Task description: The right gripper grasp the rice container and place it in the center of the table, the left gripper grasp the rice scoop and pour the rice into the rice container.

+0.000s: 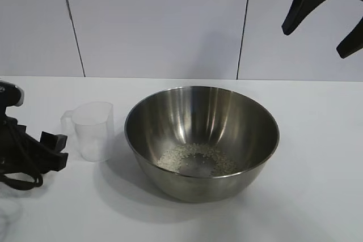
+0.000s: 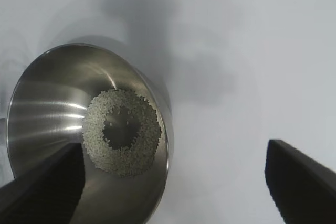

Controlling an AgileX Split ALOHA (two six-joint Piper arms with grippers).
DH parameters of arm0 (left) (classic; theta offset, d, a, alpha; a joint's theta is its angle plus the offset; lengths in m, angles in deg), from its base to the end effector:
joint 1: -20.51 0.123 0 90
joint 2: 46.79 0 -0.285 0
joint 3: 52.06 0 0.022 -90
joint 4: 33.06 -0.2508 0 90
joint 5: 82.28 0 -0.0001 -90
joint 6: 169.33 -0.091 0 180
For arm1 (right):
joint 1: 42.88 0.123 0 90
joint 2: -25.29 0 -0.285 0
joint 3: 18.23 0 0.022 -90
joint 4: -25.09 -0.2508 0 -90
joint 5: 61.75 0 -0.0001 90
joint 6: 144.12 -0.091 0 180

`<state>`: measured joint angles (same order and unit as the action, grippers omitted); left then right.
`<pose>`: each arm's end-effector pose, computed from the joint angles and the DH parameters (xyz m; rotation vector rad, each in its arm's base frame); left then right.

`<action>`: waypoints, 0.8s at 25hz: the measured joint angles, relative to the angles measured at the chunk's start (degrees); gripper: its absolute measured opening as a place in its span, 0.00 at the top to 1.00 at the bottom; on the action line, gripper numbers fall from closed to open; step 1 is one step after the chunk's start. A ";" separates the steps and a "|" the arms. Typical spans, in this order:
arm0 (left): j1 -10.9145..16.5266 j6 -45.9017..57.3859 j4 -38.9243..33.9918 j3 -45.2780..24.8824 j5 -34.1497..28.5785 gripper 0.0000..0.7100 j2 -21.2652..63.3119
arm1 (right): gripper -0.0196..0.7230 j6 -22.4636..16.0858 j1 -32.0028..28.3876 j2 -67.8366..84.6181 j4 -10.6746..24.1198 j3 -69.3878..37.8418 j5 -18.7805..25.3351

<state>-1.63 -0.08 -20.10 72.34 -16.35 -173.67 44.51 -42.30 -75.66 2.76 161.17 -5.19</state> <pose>0.2492 -0.0813 0.0588 0.3580 2.0014 0.0270 0.3389 0.0323 0.2953 -0.0098 2.7029 0.4627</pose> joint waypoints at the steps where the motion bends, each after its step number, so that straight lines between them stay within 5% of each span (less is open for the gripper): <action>1: 0.00 0.00 0.01 -0.44 0.00 0.26 0.00 | 0.11 0.00 0.00 0.00 0.00 0.00 0.00; 20: 0.00 4.59 2.94 -2.10 0.06 0.25 9.03 | 0.11 0.00 0.00 0.00 0.00 0.00 0.00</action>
<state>-1.63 4.50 -17.16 70.24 -16.29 -164.64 44.51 -42.30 -75.66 2.76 161.17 -5.19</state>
